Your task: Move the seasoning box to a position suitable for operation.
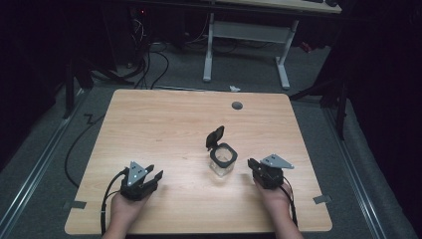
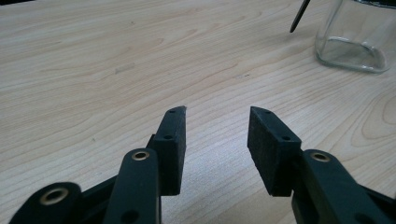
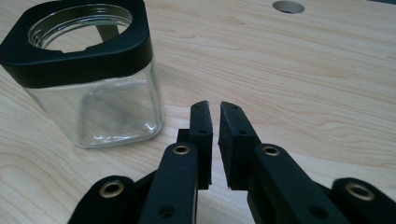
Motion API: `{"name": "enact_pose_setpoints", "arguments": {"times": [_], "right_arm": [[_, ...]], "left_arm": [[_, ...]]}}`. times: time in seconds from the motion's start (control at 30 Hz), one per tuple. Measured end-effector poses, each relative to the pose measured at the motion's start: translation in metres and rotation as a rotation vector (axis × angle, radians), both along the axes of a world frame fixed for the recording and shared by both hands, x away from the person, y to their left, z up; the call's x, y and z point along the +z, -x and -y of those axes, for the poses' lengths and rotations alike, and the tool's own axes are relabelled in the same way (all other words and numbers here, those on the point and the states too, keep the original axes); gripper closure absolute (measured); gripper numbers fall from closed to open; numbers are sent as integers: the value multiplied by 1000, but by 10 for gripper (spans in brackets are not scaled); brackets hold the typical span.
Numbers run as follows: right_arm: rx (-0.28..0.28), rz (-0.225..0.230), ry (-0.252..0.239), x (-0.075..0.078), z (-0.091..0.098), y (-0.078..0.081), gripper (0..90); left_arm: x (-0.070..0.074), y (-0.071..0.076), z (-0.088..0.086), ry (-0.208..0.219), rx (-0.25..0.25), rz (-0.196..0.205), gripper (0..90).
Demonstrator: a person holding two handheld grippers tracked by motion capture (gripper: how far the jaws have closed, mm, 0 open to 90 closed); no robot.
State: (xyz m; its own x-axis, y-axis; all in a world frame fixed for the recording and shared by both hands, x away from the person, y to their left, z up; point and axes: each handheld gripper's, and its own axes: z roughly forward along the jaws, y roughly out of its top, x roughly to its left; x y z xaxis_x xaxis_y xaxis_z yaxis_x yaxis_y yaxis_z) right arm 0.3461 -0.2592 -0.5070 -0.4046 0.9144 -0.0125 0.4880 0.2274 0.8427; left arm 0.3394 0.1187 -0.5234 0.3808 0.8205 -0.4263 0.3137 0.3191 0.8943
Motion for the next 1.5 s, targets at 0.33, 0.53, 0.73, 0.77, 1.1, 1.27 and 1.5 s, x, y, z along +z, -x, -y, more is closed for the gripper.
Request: {"name": "enact_pose_setpoints", "arguments": {"times": [0.33, 0.53, 0.73, 0.77, 1.1, 1.27, 1.5], "right_arm": [[38, -16, 13, 1, -13, -14, 900], [51, -25, 28, 0, -19, -25, 900], [65, -29, 39, -1, -24, -31, 900], [68, -27, 41, -1, -25, -32, 900], [82, -32, 43, -2, -29, -32, 900], [84, -31, 36, -3, -28, -34, 900], [99, -35, 28, -4, -30, -33, 900]], "left_arm": [[1, 0, -1, -2, 11, 1, 629], [0, -1, -1, -3, 15, -3, 630], [0, -1, -2, -1, 15, -2, 611], [0, -1, -2, 1, 15, -2, 610], [1, 0, -2, 6, 13, -1, 606], [0, -1, -2, 9, 17, -1, 607], [-1, -1, -2, 3, 20, 2, 628]]}}
